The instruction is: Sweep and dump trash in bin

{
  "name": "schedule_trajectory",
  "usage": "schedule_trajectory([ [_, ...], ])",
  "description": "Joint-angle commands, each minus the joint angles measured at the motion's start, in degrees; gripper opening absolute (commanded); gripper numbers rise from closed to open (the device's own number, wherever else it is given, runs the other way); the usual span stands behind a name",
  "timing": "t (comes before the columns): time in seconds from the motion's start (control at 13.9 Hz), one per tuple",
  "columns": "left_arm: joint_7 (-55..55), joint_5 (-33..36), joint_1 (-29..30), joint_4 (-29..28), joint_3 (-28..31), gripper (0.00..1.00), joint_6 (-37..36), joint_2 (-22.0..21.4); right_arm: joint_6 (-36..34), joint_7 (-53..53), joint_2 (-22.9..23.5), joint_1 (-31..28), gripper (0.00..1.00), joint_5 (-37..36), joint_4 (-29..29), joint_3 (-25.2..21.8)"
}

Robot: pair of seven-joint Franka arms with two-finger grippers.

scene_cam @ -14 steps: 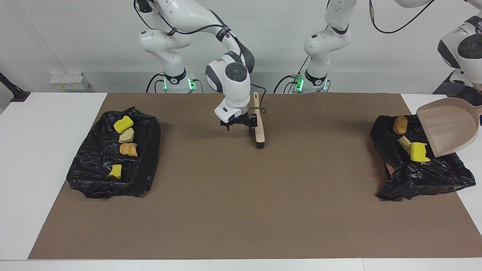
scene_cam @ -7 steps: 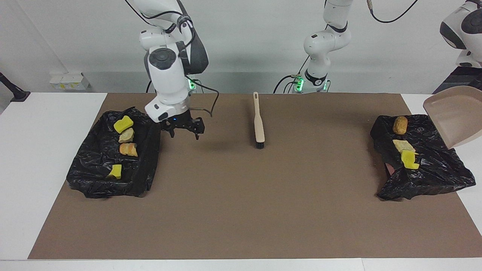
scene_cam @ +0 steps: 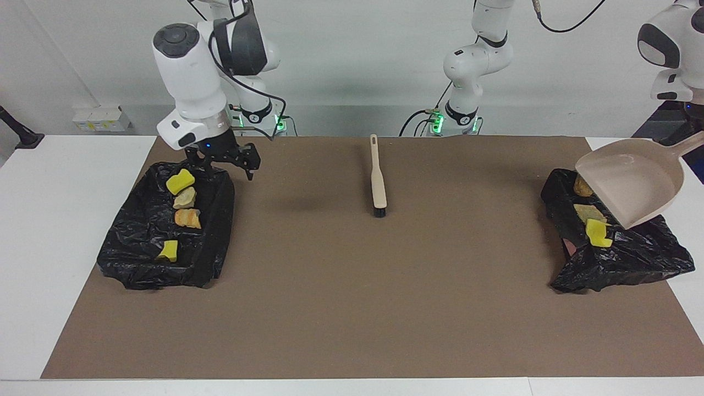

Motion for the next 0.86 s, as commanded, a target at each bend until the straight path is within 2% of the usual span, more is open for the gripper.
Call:
schedule_trajectory([
  [0.0, -13.9, -3.2, -6.3, -1.8, 0.6, 0.0, -4.5, -1.9, -0.6, -3.4, 1.1, 1.2, 1.0, 0.1, 0.9, -2.9],
  [0.36, -44.4, -10.1, -17.1, -3.5, 0.6, 0.0, -5.4, -1.0, 0.8, -3.5, 1.2, 3.1, 1.0, 0.1, 0.7, -4.3],
  [0.58, -53.0, -12.7, -23.4, -3.4, 0.6, 0.0, -4.2, 1.3, 0.7, -3.5, 1.0, 4.0, 1.0, 0.0, 0.6, -5.5],
  [0.79, -65.6, -17.2, -28.9, -2.5, 0.7, 0.0, 0.8, 4.7, 0.7, -3.5, 0.8, 4.0, 1.0, 0.0, 0.5, -5.5],
])
